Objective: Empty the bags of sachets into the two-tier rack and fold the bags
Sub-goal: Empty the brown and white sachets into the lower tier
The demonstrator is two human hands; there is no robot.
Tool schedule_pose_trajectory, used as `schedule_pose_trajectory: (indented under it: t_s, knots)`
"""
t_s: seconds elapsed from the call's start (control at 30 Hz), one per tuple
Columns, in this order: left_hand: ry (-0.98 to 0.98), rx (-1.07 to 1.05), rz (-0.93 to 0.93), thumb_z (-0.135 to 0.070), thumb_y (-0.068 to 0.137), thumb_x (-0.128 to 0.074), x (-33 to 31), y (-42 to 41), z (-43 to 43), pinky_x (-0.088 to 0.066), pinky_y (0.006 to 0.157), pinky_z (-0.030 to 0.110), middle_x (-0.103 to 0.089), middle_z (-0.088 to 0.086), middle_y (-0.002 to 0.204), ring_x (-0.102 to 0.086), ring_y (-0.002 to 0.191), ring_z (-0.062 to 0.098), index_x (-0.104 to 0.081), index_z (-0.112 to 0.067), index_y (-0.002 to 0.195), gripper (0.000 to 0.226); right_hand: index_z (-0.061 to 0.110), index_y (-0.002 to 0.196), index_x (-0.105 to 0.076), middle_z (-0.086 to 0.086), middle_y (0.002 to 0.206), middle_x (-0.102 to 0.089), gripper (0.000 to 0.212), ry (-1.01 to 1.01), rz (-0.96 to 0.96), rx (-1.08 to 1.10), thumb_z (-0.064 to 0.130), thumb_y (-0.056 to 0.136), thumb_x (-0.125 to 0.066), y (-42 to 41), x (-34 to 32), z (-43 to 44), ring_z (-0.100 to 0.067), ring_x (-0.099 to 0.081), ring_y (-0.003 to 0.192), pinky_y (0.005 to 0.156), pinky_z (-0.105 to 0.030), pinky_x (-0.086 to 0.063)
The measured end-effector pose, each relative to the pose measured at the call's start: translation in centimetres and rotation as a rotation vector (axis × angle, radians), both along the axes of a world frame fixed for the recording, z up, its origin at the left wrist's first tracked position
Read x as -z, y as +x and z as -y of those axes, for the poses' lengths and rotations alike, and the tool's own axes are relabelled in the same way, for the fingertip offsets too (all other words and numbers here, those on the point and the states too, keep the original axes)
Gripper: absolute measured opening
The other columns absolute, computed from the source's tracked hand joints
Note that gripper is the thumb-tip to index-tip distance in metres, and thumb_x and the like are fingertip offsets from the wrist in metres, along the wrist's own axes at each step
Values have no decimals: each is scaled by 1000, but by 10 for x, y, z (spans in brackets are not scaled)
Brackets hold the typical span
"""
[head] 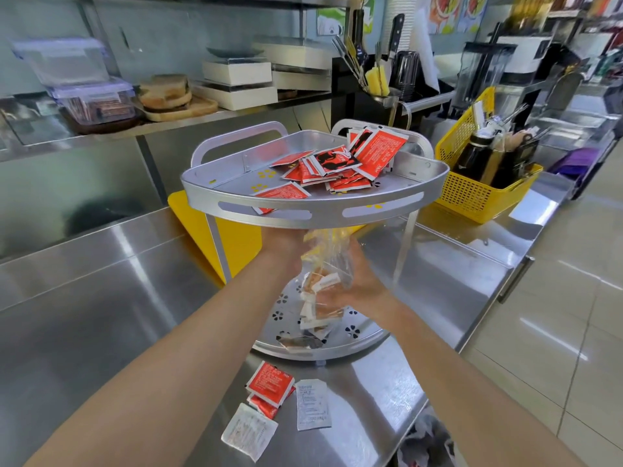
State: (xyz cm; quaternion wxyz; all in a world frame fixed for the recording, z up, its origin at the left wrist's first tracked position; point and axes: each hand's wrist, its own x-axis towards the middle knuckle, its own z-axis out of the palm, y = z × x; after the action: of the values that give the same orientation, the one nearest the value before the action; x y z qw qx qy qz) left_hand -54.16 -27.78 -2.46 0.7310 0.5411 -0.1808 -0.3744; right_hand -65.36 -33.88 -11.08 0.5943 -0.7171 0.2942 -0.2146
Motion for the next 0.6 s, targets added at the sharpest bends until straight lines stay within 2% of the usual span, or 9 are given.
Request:
schedule_pose_trajectory:
  t_s: [0.07,0.1,0.17,0.23,0.33,0.43,0.5,0.53,0.6]
  knots:
    - [-26,48,-2,-4,93,-41,-1,0,-1,-49,85,51,-60,1,77,-51,65,15,-57,-20,77,28,12,133,-42,-5,133,-51,71,109,135,111,-4,70,-72,3,0,-2,-13,-53,118,95,-39,-50]
    - [-50,74,-12,-3,93,-39,0,-1,-2,-50,84,52,-60,1,75,-51,65,16,-57,-19,76,29,2,115,-56,-11,111,-62,43,168,196,222,-5,75,-67,6,-3,-3,-20,-60,101,92,-42,-50]
    - [-109,127,-62,-2,91,-38,1,2,-5,-50,80,49,-63,0,68,-53,65,18,-57,-17,75,29,-3,77,-65,-5,68,-59,3,97,185,406,-3,79,-62,6,-10,-1,-17,-54,67,72,-33,-48]
    - [-170,159,-125,-2,88,-38,1,6,-6,-50,75,45,-65,0,64,-54,67,21,-57,-15,74,27,9,64,-63,3,60,-56,17,-44,123,469,1,79,-64,4,-17,6,-11,-51,61,65,-27,-43]
    - [-212,169,-176,-5,86,-40,3,9,-8,-51,73,40,-65,3,70,-55,71,23,-58,-14,76,23,13,79,-69,6,70,-62,11,-218,141,490,3,80,-63,-5,-26,8,0,-56,64,66,-13,-44]
    - [-212,147,-281,-11,88,-42,7,9,-9,-56,68,36,-65,1,63,-57,71,22,-61,-14,80,21,13,88,-73,4,87,-68,11,-576,69,560,10,78,-68,-16,-27,11,1,-56,79,93,-33,-46]
    - [-211,134,-330,-17,89,-41,10,8,-10,-56,68,36,-61,4,71,-58,68,22,-59,-13,87,19,17,85,-73,8,86,-67,10,-604,138,572,11,77,-70,-19,-27,12,-6,-59,81,97,-46,-45]
    - [-220,126,-353,-19,89,-42,11,8,-10,-54,69,38,-58,5,73,-58,66,21,-59,-12,86,19,20,83,-73,8,86,-67,11,-579,166,556,12,77,-71,-18,-26,11,-9,-61,82,95,-45,-46]
    - [-245,118,-382,-20,88,-44,12,5,-11,-49,74,40,-55,6,75,-55,63,21,-61,-11,79,21,32,78,-71,2,89,-70,19,-484,208,512,13,78,-70,-16,-25,10,0,-62,80,87,-25,-51]
